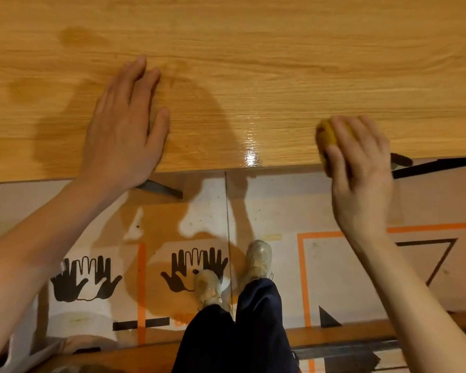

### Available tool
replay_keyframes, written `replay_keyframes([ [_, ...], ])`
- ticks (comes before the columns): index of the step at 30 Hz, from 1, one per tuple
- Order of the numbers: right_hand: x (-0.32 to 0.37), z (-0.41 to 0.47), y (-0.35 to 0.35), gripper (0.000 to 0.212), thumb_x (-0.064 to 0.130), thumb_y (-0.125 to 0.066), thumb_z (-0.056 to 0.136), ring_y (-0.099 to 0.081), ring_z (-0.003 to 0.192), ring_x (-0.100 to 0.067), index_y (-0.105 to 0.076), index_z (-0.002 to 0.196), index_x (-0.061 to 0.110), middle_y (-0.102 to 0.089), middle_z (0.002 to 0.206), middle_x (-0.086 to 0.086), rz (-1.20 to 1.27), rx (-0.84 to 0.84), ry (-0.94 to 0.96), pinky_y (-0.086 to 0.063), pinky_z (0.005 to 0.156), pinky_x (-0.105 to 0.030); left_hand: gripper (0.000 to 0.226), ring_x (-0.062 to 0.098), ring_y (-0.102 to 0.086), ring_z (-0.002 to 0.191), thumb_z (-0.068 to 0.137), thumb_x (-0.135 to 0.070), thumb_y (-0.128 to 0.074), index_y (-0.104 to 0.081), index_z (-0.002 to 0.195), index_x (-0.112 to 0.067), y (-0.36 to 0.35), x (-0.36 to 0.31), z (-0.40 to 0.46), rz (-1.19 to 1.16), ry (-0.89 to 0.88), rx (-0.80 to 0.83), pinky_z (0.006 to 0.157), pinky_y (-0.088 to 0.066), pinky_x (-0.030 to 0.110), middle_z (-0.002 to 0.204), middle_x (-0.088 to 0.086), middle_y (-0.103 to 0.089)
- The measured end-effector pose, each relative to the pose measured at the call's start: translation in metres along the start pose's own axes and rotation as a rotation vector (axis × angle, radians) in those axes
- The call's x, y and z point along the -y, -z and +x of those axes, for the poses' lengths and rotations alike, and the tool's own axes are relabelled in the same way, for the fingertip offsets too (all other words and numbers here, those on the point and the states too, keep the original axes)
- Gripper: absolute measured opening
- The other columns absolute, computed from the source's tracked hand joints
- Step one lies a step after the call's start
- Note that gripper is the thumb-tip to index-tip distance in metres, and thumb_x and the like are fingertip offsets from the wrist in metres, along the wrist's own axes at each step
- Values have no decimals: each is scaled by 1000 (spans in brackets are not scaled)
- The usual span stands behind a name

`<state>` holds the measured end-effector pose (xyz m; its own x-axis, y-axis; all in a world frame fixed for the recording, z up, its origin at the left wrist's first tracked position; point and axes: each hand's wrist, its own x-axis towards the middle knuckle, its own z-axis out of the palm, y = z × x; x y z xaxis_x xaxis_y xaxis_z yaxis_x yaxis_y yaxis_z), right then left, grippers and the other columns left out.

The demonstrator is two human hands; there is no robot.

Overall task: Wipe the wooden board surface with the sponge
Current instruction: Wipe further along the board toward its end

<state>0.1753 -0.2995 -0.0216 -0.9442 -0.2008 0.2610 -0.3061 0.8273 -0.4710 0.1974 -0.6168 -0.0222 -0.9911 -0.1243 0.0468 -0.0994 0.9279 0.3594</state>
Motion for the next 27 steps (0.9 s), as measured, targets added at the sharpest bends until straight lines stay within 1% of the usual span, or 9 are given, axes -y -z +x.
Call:
replay_keyframes([
  [3, -1, -8, -27, 34, 10, -40, 102, -36, 136, -36, -55, 132, 1, -53, 135, -18, 59, -313, -166, -29, 114, -49, 55, 30, -20, 155, 109, -35, -31, -29, 157, -8, -1, 0, 0, 20, -11, -30, 126, -19, 49, 167, 11, -22],
  [6, 43, -10, -71, 37, 11, -40, 98, -32, 135, -35, -56, 130, 2, -53, 132, -19, 77, -458, -135, -20, 117, -57, 55, 28, -19, 155, 109, -35, -32, -29, 157, -9, -3, 2, 1, 28, -12, -44, 126, -18, 46, 167, 10, -22],
  [9, 62, -18, -93, 37, 20, -38, 101, -30, 136, -36, -52, 132, 6, -52, 135, -17, 72, -350, 102, -10, 121, -48, 55, 28, -20, 155, 109, -37, -31, -28, 157, -11, -4, 5, 3, 33, -18, -49, 125, -18, 45, 167, 8, -22],
  [12, 16, -18, -78, 37, 19, -45, 102, -29, 135, -35, -40, 137, 11, -39, 142, -11, -56, -240, 380, -8, 122, -41, 55, 28, -19, 155, 109, -37, -30, -28, 158, -11, -4, 4, 3, 29, -15, -42, 125, -18, 47, 168, 9, -21],
  [15, -30, -22, -56, 36, 13, -45, 103, -27, 137, -42, -37, 138, 8, -33, 144, -15, -78, -297, 302, -10, 121, -50, 56, 27, -18, 156, 109, -37, -29, -28, 158, -10, -4, 1, -2, 30, -11, -49, 126, -17, 45, 168, 9, -21],
  [17, -21, -26, -62, 34, 8, -43, 102, -25, 136, -47, -40, 137, 5, -35, 143, -18, -34, -360, 235, -16, 117, -60, 55, 27, -19, 156, 110, -36, -30, -28, 158, -10, -4, 0, -3, 45, -16, -57, 126, -17, 44, 168, 9, -21],
  [19, 14, -29, -83, 36, 2, -47, 100, -24, 139, -42, -42, 135, 7, -38, 142, -17, 4, -366, 232, -15, 118, -59, 54, 26, -17, 156, 111, -35, -30, -26, 159, -10, -3, 0, -1, 53, -14, -53, 126, -16, 44, 169, 8, -19],
  [23, 67, -23, -110, 44, 5, -63, 94, -33, 139, -29, -46, 132, 18, -43, 141, -6, 30, -285, 496, -23, 119, -45, 56, 21, -14, 157, 110, -37, -29, -25, 160, -13, -1, 1, 1, 48, 16, -43, 127, -12, 38, 170, 4, -17],
  [27, 13, -12, -72, 47, 5, -66, 92, -44, 135, -33, -52, 135, 16, -50, 142, -10, -77, -207, 704, -37, 112, -46, 56, 20, -14, 157, 110, -38, -29, -25, 160, -13, -2, 0, 0, 24, 5, -33, 127, -9, 35, 170, 4, -17],
])
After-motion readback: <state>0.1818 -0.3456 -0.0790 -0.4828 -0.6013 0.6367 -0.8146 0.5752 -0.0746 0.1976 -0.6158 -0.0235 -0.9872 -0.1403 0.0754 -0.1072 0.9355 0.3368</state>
